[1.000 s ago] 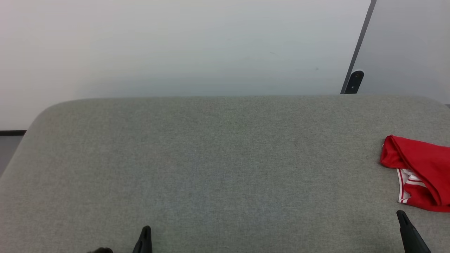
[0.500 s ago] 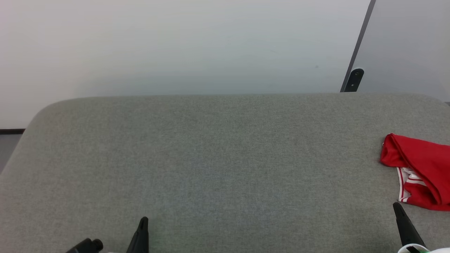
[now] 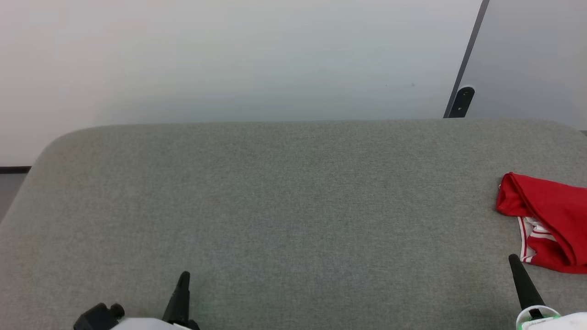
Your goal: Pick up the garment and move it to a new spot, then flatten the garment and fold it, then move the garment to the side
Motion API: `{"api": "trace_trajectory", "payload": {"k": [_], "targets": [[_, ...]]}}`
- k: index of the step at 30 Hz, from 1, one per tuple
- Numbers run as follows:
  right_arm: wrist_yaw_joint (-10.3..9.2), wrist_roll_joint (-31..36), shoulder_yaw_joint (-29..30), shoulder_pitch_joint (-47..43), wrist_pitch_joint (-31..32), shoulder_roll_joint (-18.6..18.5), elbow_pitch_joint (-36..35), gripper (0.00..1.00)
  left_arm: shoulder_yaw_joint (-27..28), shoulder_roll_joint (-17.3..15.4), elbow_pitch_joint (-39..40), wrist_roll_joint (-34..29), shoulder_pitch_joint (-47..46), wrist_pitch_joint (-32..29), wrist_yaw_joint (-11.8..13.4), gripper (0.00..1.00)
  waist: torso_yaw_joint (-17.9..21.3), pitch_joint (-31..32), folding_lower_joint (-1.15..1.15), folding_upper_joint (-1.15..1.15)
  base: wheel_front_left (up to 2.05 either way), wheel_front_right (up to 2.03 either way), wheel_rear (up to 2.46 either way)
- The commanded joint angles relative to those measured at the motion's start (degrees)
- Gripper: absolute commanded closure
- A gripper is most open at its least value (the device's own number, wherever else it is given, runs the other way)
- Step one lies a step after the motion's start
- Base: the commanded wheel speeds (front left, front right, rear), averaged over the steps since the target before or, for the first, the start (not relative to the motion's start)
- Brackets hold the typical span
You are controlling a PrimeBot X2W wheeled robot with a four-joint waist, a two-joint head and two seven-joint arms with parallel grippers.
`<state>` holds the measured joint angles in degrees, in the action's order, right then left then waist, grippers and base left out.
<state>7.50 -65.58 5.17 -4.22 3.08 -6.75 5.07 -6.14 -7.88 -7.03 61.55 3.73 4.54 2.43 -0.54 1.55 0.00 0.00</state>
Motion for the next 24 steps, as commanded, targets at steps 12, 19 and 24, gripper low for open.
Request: {"api": "trace_trajectory", "payload": {"k": [12, 19, 24], "targets": [[0.0, -6.76, 0.38, 3.4, 0.86, 0.76, 1.71, 1.0, 2.58, 0.67, -1.3, 8.04, -3.14, -2.08, -2.73, 1.0, 0.1, -0.31, 0.0, 0.0, 0.0, 0.0, 0.0], [-0.01, -9.8, 0.49, 4.56, 1.19, 1.17, 2.83, 1.0, 3.76, 1.06, -2.15, 11.82, -4.23, -3.15, -3.83, 1.0, 0.15, -0.48, 0.0, 0.0, 0.0, 0.0, 0.0], [-0.01, -11.85, 0.56, 5.24, 1.43, 1.48, 3.57, 1.0, 4.55, 1.3, -2.72, 14.34, -4.93, -3.94, -4.62, 1.0, 0.19, -0.6, 0.0, 0.0, 0.0, 0.0, 0.0]]}}
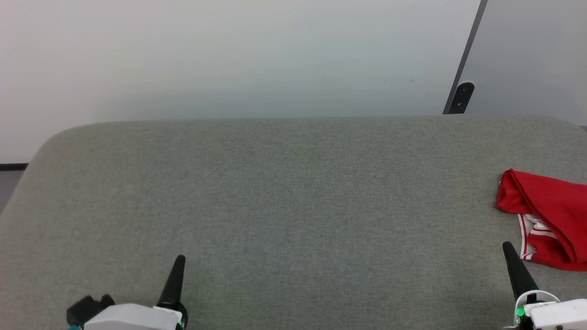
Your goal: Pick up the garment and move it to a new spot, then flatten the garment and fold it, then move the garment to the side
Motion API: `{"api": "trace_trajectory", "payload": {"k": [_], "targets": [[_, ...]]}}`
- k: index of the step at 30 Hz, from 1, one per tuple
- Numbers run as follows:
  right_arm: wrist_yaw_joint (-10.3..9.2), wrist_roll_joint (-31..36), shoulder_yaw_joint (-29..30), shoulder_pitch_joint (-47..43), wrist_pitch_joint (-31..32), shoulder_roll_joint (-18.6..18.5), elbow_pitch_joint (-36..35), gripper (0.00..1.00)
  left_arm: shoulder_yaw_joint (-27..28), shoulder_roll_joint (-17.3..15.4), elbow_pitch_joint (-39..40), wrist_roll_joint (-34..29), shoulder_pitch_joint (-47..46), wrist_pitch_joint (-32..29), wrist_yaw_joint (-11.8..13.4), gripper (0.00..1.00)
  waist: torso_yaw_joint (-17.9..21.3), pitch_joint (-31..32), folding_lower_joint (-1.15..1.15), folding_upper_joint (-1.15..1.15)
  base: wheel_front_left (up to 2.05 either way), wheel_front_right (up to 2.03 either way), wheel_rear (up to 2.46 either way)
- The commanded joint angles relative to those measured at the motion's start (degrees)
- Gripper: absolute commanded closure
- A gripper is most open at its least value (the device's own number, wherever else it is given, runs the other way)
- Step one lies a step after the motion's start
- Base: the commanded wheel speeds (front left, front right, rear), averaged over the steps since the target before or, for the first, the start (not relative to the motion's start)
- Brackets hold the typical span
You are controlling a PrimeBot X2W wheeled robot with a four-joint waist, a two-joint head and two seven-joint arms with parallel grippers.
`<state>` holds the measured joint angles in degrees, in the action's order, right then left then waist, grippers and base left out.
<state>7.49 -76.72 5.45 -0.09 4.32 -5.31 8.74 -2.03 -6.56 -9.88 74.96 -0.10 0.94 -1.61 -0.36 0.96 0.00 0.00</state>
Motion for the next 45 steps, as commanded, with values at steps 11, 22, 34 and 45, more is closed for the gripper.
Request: {"api": "trace_trajectory", "payload": {"k": [11, 22, 34, 45], "targets": [[0.0, -4.61, 0.41, 2.55, 0.62, 0.63, 1.3, 1.0, 1.98, 0.53, -0.96, 5.67, -2.46, -1.7, -2.01, 1.0, 0.08, -0.26, 0.0, 0.0, 0.0, 0.0, 0.0], [0.0, -8.6, 0.55, 3.99, 1.16, 1.19, 2.75, 1.0, 3.58, 1.1, -2.06, 10.43, -3.8, -3.11, -3.44, 1.0, 0.17, -0.54, 0.0, 0.0, 0.0, 0.0, 0.0], [0.0, -12.59, 0.66, 5.52, 1.63, 1.72, 4.16, 1.0, 5.2, 1.7, -3.18, 15.09, -5.13, -4.55, -4.87, 1.0, 0.26, -0.83, 0.0, 0.0, 0.0, 0.0, 0.0], [0.0, -15.9, 0.78, 6.71, 2.01, 2.27, 5.38, 1.0, 6.59, 2.17, -4.14, 19.02, -6.26, -5.83, -6.18, 1.0, 0.35, -1.11, 0.0, 0.0, 0.0, 0.0, 0.0]]}}
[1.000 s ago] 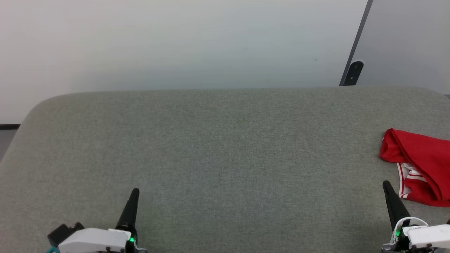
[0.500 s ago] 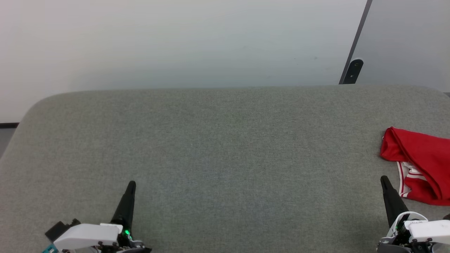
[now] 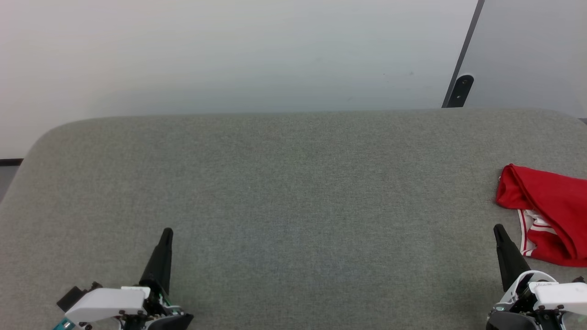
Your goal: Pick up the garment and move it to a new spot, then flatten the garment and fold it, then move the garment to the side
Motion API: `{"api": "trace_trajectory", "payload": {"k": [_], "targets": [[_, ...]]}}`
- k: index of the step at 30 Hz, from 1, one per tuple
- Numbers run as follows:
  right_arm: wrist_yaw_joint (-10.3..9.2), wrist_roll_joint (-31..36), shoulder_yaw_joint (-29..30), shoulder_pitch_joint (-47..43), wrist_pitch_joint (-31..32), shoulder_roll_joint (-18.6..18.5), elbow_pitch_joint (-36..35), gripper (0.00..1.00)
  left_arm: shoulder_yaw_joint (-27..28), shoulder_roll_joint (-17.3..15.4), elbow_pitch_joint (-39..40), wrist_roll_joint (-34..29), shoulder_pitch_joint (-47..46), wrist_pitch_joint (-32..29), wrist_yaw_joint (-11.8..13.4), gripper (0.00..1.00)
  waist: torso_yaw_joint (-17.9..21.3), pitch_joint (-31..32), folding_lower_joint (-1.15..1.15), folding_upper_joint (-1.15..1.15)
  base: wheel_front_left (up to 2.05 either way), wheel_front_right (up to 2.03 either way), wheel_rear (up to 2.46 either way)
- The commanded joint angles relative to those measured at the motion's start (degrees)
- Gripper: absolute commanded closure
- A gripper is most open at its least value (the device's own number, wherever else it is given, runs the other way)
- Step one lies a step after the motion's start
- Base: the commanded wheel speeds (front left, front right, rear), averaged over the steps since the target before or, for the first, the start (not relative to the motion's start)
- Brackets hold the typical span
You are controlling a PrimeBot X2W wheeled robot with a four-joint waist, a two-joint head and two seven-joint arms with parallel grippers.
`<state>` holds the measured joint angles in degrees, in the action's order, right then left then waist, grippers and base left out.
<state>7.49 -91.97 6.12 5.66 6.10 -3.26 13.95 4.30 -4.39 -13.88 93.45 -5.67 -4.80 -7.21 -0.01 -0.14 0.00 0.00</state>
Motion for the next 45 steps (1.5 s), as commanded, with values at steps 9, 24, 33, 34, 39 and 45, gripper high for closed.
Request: {"api": "trace_trajectory", "payload": {"k": [9, 24, 33, 34, 39, 45], "targets": [[0.0, -0.83, 0.18, 0.78, 0.31, 0.26, 0.21, 1.0, 0.54, 0.21, -0.2, 0.55, -0.73, -0.38, -0.52, 1.0, 0.01, -0.04, 0.0, 0.0, 0.0, 0.0, 0.0], [0.0, -0.72, 0.26, 0.8, 0.3, 0.32, 0.21, 1.0, 0.85, 0.45, -0.22, 0.22, -0.77, -0.61, -0.52, 1.0, 0.01, -0.04, 0.0, 0.0, 0.0, 0.0, 0.0], [0.0, -0.67, 0.28, 0.8, 0.35, 0.35, 0.22, 1.0, 1.02, 0.57, -0.22, -0.02, -0.79, -0.74, -0.52, 1.0, 0.01, -0.04, 0.0, 0.0, 0.0, 0.0, 0.0], [0.0, -0.66, 0.28, 0.8, 0.36, 0.36, 0.22, 1.0, 1.05, 0.58, -0.22, -0.05, -0.79, -0.76, -0.52, 1.0, 0.01, -0.04, 0.0, 0.0, 0.0, 0.0, 0.0], [0.0, -0.64, 0.3, 0.81, 0.38, 0.37, 0.22, 1.0, 1.11, 0.64, -0.22, -0.08, -0.8, -0.84, -0.52, 1.0, 0.01, -0.04, 0.0, 0.0, 0.0, 0.0, 0.0], [0.0, -0.62, 0.32, 0.81, 0.4, 0.38, 0.22, 1.0, 1.22, 0.71, -0.23, -0.21, -0.81, -0.98, -0.52, 1.0, 0.01, -0.04, 0.0, 0.0, 0.0, 0.0, 0.0]]}}
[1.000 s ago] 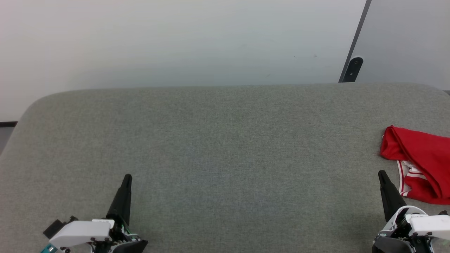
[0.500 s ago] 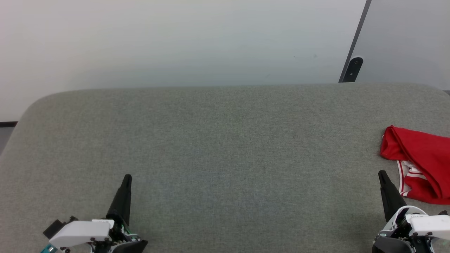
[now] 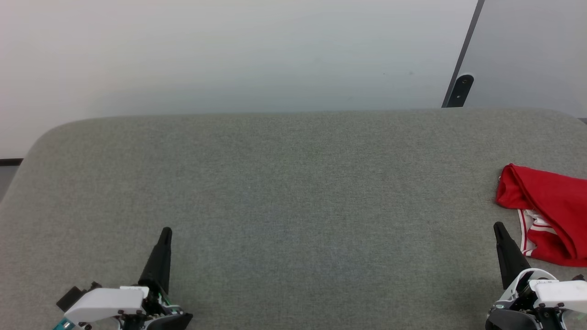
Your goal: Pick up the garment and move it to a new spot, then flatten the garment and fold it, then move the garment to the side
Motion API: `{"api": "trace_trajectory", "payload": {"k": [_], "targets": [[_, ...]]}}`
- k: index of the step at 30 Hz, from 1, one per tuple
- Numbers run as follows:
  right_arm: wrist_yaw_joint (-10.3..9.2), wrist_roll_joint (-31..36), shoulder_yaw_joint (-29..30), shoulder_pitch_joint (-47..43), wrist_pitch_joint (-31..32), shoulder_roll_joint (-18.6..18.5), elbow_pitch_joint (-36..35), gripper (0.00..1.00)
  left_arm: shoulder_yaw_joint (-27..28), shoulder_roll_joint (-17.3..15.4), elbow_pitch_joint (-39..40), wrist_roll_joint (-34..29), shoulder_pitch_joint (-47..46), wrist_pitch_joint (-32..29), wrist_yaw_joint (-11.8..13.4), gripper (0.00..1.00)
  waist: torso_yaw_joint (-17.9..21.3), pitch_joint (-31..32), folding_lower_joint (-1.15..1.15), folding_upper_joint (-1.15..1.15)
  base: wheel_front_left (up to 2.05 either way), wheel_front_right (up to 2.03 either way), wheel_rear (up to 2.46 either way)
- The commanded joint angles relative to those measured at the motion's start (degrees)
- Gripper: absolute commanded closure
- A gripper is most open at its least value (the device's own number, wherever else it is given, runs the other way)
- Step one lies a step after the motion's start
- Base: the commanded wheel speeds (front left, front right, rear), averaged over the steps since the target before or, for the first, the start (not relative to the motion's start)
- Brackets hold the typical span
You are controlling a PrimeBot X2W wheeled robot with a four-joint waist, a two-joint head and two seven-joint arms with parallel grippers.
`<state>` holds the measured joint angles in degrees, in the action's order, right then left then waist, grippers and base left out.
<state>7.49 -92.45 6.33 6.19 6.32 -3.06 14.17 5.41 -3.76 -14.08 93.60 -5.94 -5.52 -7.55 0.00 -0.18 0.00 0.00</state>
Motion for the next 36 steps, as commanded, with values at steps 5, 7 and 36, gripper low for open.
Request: {"api": "trace_trajectory", "payload": {"k": [5, 7, 36], "targets": [[0.0, -0.12, 0.13, 0.28, 0.2, 0.2, 0.0, 1.0, 0.2, 0.13, -0.05, -0.36, -0.55, -0.35, -0.18, 1.0, 0.0, 0.0, 0.0, 0.0, 0.0, 0.0, 0.0], [0.0, -0.11, 0.13, 0.28, 0.21, 0.2, 0.0, 1.0, 0.22, 0.15, -0.05, -0.4, -0.55, -0.35, -0.18, 1.0, 0.0, 0.0, 0.0, 0.0, 0.0, 0.0, 0.0], [0.0, -0.02, 0.19, 0.29, 0.24, 0.26, 0.01, 1.0, 0.59, 0.39, -0.05, -0.74, -0.58, -0.52, -0.18, 1.0, 0.0, 0.0, 0.0, 0.0, 0.0, 0.0, 0.0]]}}
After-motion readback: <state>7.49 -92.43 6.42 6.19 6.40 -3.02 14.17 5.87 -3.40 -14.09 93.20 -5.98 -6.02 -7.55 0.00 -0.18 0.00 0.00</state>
